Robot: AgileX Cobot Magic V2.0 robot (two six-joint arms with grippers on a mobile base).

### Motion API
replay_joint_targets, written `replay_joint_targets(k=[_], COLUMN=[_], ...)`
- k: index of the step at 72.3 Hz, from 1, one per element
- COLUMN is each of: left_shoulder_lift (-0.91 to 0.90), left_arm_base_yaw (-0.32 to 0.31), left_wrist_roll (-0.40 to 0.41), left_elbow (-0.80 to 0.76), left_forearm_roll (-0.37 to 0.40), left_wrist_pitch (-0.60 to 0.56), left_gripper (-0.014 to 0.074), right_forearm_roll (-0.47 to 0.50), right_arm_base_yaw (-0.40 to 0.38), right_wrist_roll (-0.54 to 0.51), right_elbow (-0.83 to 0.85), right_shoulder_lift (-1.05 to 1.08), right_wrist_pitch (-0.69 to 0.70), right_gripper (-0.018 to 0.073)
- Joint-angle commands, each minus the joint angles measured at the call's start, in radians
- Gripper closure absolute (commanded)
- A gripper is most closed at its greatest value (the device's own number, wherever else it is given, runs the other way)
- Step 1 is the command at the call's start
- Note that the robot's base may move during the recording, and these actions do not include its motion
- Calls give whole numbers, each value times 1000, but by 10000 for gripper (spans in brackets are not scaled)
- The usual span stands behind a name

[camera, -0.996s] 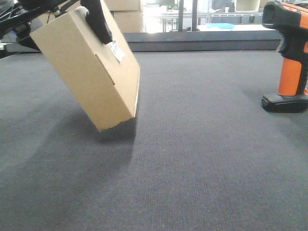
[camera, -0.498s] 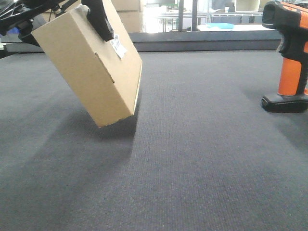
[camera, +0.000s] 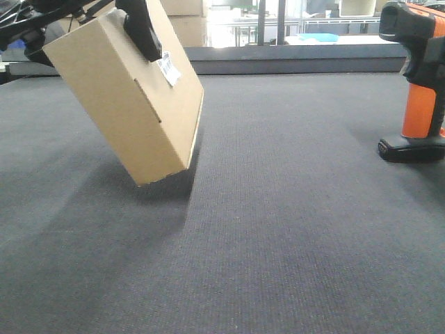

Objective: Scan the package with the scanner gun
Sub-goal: 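Grasp the orange-and-black scanner gun with the right gripper and lift it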

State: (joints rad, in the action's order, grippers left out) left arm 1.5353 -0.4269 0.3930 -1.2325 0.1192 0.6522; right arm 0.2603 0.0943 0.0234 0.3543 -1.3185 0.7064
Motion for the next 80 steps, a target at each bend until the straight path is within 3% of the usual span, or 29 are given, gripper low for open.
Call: replay_joint_targets(k=[1,24,28,44,52,63,80], left_shoulder_lift=[-11,-11,-11,-11,-11,-11,-11], left_arm_base_yaw=[-8,-8,-8,-8,-8,-8,-8], left_wrist_roll=[-1,-1,-1,-1,-1,-1,-1], left_elbow=[-2,-2,-2,-2,-2,-2,-2], left_forearm_roll=[-8,-16,-18,-18,-18,-18,-18], left_wrist_pitch=[-5,-5,-5,-5,-5,-5,12], left_gripper=[708,708,708,708,708,708,708], right_forearm_roll=[-20,-21,-21,-20,-8,17,17], right_arm_base_yaw=[0,0,0,0,0,0,0], right_wrist_roll=[5,5,5,5,5,21,64], right_elbow=[3,3,3,3,3,5,5], right_shoulder_lift=[-7,-67,-77,-78,-79,-108,-234], right_wrist_pitch=[34,34,36,34,32,91,356], right_gripper=[727,687,618,148,-13,0,0])
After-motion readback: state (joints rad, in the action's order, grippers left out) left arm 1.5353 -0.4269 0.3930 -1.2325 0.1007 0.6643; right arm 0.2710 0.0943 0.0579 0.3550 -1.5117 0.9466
